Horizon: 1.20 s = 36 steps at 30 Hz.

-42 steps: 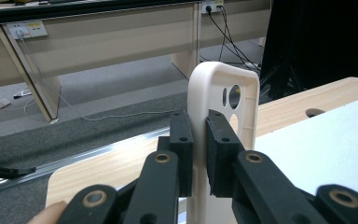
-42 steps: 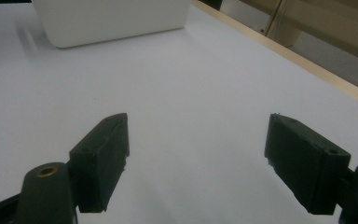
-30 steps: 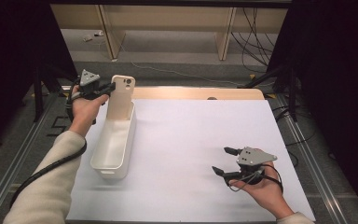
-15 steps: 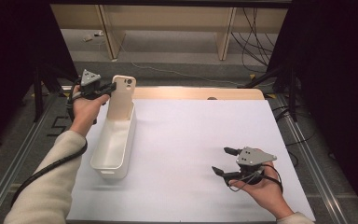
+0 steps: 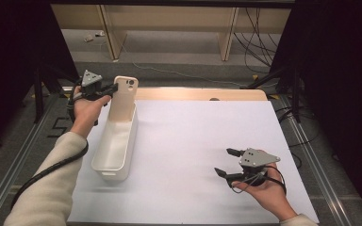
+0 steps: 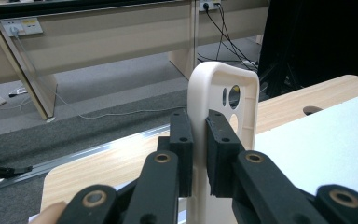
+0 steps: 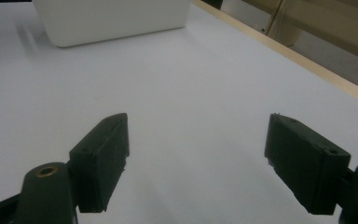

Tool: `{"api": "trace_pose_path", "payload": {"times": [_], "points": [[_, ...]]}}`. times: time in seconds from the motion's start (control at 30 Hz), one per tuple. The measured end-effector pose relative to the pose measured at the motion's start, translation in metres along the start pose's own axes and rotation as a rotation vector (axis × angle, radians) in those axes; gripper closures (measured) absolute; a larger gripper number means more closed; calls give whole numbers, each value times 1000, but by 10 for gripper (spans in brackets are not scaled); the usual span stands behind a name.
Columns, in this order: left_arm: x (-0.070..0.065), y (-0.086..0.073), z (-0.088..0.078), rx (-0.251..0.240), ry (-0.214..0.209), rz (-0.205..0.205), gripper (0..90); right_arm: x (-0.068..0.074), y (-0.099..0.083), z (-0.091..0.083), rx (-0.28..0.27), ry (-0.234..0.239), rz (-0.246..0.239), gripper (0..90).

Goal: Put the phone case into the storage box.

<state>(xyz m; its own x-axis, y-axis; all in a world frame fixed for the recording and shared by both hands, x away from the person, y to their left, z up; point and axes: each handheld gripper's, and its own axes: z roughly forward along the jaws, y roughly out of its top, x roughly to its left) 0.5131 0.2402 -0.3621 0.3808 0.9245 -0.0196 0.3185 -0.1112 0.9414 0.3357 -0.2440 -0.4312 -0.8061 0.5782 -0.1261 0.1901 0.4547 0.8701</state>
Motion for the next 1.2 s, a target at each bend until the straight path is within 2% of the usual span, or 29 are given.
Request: {"api": "trace_pose_path", "payload": {"times": [0.37, 1.2], "points": [[-4, 0, 9, 12, -3, 3, 819, 0, 0, 0, 3, 1, -1, 232], [1, -8, 17, 40, 10, -13, 818, 0, -1, 1, 2, 3, -1, 232]]}}
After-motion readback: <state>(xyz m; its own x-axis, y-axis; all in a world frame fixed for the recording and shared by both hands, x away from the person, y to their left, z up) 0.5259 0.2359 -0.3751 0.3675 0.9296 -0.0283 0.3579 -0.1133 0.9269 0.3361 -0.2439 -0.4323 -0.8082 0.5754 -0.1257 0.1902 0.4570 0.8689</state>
